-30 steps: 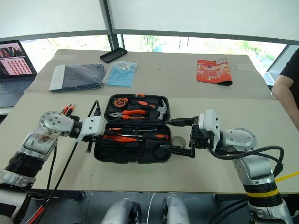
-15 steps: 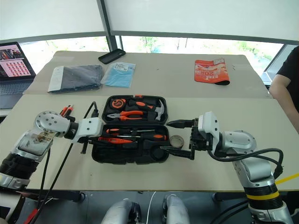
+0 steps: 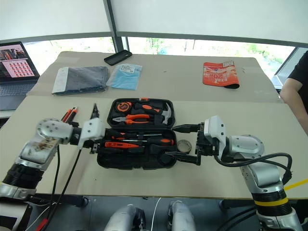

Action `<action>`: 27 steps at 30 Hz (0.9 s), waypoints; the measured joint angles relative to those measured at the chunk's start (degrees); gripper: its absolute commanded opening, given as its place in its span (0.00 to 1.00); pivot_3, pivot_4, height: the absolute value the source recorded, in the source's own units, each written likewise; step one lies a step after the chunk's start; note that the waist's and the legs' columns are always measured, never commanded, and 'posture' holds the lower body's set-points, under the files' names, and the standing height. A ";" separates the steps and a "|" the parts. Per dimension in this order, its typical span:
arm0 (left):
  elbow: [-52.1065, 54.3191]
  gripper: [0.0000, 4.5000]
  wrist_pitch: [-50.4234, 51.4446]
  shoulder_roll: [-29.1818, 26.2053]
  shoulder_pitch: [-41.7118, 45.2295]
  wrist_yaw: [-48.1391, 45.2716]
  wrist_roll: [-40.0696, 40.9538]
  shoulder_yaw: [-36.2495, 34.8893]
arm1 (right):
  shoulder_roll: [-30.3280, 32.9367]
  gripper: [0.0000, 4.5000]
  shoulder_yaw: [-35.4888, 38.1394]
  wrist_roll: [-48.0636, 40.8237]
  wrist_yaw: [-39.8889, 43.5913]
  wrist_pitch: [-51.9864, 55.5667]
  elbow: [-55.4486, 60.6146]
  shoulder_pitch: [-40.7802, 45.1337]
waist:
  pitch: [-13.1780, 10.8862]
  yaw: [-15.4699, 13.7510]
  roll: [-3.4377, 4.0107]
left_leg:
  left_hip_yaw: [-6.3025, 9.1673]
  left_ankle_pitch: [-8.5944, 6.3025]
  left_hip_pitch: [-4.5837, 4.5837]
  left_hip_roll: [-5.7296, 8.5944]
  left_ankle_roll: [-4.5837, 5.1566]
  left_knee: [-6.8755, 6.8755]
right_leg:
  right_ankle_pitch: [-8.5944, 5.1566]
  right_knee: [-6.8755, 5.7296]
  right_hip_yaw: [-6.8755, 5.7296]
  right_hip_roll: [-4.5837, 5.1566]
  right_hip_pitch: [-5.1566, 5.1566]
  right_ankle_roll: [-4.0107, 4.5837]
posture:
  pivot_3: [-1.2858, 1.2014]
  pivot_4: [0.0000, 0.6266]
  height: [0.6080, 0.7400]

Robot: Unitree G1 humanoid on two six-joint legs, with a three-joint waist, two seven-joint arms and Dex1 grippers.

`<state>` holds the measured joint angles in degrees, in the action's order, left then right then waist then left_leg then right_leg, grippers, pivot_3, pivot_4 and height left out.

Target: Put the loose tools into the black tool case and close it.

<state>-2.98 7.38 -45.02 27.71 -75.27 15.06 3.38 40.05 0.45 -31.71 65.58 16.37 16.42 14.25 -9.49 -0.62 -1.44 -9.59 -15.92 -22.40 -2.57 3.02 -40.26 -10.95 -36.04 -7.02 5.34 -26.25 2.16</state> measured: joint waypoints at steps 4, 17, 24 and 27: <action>0.24 0.42 0.51 1.38 -2.91 1.27 2.44 -2.35 | -0.02 1.00 0.00 0.01 0.12 0.10 -0.12 -0.43 | 0.00 0.01 0.00 | 0.00 0.00 0.07 0.00 0.00 0.00 | 0.00 -0.03 0.02 0.00 0.05 -0.01 | 0.52 0.24 1.00; -3.48 0.00 -5.19 3.87 -8.19 3.61 -1.81 1.53 | -0.11 1.00 0.11 -0.01 0.25 0.19 -0.92 -0.46 | 0.00 -0.04 0.00 | 0.01 0.01 0.07 -0.01 -0.03 -0.01 | 0.01 -0.04 0.00 0.00 0.04 0.01 | 0.52 0.24 1.00; -4.04 0.00 -5.90 3.88 -7.94 4.89 -3.45 2.12 | -0.16 1.00 0.12 0.00 -0.12 0.19 -0.99 -1.54 | 0.01 -0.05 0.02 | 0.03 -0.07 0.15 -0.01 0.12 -0.02 | 0.01 -0.10 0.02 0.04 0.08 0.01 | 0.52 0.24 1.00; -4.01 0.00 -5.45 4.22 -8.03 5.37 -3.12 1.86 | -0.24 1.00 0.12 -0.01 -0.44 0.18 -0.98 -1.92 | 0.02 -0.06 0.02 | 0.09 -0.09 0.18 -0.02 0.18 -0.01 | 0.02 -0.17 0.01 0.04 0.09 0.01 | 0.52 0.24 1.00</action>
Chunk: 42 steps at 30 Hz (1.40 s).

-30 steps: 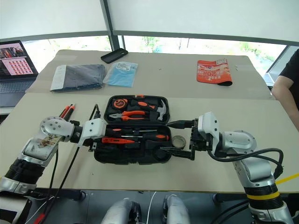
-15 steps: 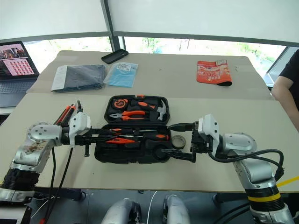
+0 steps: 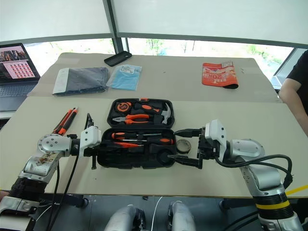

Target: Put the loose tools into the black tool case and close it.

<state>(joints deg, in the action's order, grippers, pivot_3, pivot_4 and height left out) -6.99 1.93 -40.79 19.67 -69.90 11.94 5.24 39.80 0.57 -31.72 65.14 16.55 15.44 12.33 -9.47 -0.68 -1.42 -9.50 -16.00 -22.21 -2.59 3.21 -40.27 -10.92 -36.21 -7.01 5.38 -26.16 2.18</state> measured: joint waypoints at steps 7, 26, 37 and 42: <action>1.78 0.00 2.17 1.96 -0.77 0.31 4.03 -1.38 | 0.00 1.00 0.00 -0.13 -0.12 0.00 0.05 -0.36 | 0.00 -0.12 0.00 | 0.02 0.05 -0.08 -0.01 -0.03 -0.03 | 0.01 0.02 -0.03 0.00 -0.01 0.01 | 0.52 0.24 1.00; 2.01 0.00 3.37 2.63 -0.63 4.99 0.47 0.90 | -0.01 1.00 -0.03 -0.55 -0.35 0.31 0.18 -0.38 | 0.02 -0.01 0.02 | 0.03 0.04 0.06 -0.09 -0.02 -0.02 | 0.01 -0.05 0.00 -0.02 0.03 0.01 | 0.52 0.24 1.00; 7.07 0.12 1.83 5.78 -11.05 11.13 7.97 -10.05 | -0.14 1.00 0.07 -0.55 0.94 -0.04 -0.32 -1.15 | 0.04 0.73 0.04 | 0.02 0.05 0.01 -0.21 -0.05 0.05 | 0.02 0.04 0.07 0.05 -0.04 0.04 | 0.52 0.24 1.00; 14.78 0.50 1.94 7.64 -22.08 17.35 13.68 -22.64 | -1.98 1.00 0.95 -0.52 0.69 -2.37 -1.58 -1.24 | 0.04 0.65 0.04 | 0.01 0.03 0.01 -0.22 -0.04 0.05 | 0.02 0.11 0.05 0.14 -0.02 0.04 | 0.52 0.24 1.00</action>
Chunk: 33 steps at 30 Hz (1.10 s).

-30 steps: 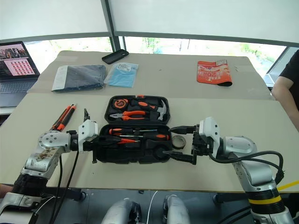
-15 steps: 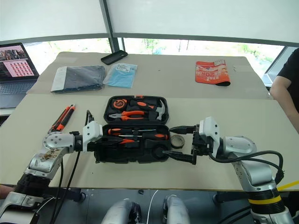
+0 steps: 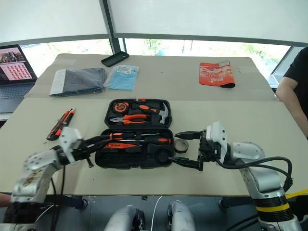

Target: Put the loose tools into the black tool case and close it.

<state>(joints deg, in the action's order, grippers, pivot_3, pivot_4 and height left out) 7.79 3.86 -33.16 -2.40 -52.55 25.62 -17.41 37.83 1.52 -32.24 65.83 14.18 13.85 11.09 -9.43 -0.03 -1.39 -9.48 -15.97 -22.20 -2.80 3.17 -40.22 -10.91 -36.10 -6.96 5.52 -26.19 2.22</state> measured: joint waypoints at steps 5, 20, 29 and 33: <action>6.11 0.88 -1.16 6.86 -14.82 9.71 1.55 -13.06 | -3.33 1.00 1.63 1.64 -1.10 -6.27 -2.68 -0.51 | 0.00 -0.30 -0.01 | 0.00 -0.23 0.00 0.04 -0.12 -0.01 | 0.00 0.05 0.01 0.09 0.03 0.00 | 0.52 0.24 1.00; 12.72 0.99 11.05 13.78 -25.42 28.96 10.57 -24.64 | -12.42 1.00 3.36 -1.37 -0.02 -14.81 -5.94 -0.76 | 0.05 -0.95 -0.14 | 0.05 -0.38 -0.05 0.04 -0.33 -0.01 | -0.07 0.08 -0.07 0.06 0.03 0.10 | 0.52 0.24 1.00; 4.08 0.99 35.19 -3.80 3.42 38.73 12.26 -16.09 | -13.79 1.00 0.74 -2.75 -5.25 -10.36 0.39 4.84 | 0.07 -0.24 -0.15 | -0.08 0.18 0.16 0.16 -0.78 0.33 | 0.00 -0.05 -0.04 -0.30 0.03 0.06 | 0.52 0.24 1.00; -10.93 0.99 37.86 -8.30 17.41 38.02 6.87 -8.34 | -15.04 1.00 -1.17 -2.70 -6.22 -9.76 0.43 6.94 | 0.06 -0.47 -0.19 | -0.13 0.31 0.07 0.19 -0.89 0.41 | 0.02 0.01 -0.12 -0.42 -0.04 0.12 | 0.52 0.24 1.00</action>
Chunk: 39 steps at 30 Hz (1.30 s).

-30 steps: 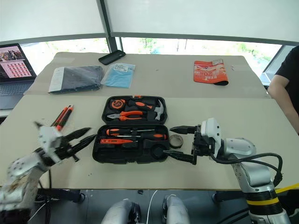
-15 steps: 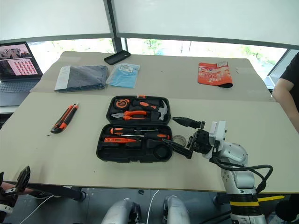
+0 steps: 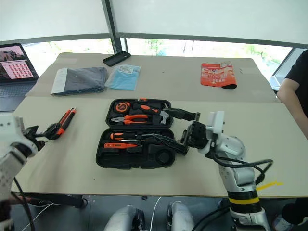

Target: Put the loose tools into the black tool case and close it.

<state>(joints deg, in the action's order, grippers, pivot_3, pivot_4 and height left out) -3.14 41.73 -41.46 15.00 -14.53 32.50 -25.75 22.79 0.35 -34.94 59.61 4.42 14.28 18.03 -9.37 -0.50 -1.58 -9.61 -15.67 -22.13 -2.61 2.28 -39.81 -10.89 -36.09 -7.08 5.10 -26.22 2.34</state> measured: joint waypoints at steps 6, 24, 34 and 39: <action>-24.43 0.99 -5.04 -1.06 16.05 -5.28 -9.03 8.77 | -0.18 1.00 -0.33 0.75 -0.12 -0.19 -0.85 -0.70 | 0.00 0.14 -0.02 | -0.10 0.01 -0.01 0.10 0.09 0.01 | 0.08 0.02 -0.03 0.07 -0.02 0.13 | 0.52 0.24 1.00; -21.77 0.36 -3.94 -2.52 12.19 -18.93 -8.57 6.19 | 5.23 1.00 2.80 0.78 0.08 -0.19 0.86 -5.10 | -0.04 1.09 -0.09 | 0.01 0.08 -0.03 0.00 0.12 -0.04 | 0.01 -0.07 0.16 0.40 -0.03 0.01 | 0.52 0.24 1.00; 10.39 0.36 -14.64 -17.41 2.70 -60.23 -2.75 17.92 | 17.44 1.00 12.14 -0.21 7.03 -0.58 -2.63 -11.82 | -0.07 -0.46 0.08 | 0.04 -0.19 -0.05 0.06 -0.27 0.01 | -0.08 0.04 0.10 0.42 0.00 0.02 | 0.52 0.24 1.00; 14.16 0.36 -19.23 -13.87 8.19 -63.70 -7.89 29.63 | 21.06 1.00 13.39 -0.21 11.44 -0.42 0.73 -17.86 | -0.08 -0.31 0.11 | 0.06 -0.22 -0.05 0.06 0.41 -0.08 | -0.04 -0.04 0.18 0.17 0.03 -0.05 | 0.52 0.24 1.00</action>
<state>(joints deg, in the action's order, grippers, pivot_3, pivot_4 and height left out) 11.03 22.50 -55.32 23.19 -78.23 24.60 3.88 43.85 13.73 -35.15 71.05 4.00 15.01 0.17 -9.45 -0.81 -1.47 -9.55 -15.88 -22.18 -2.55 2.69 -39.89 -10.93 -36.13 -6.90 5.27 -26.20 2.29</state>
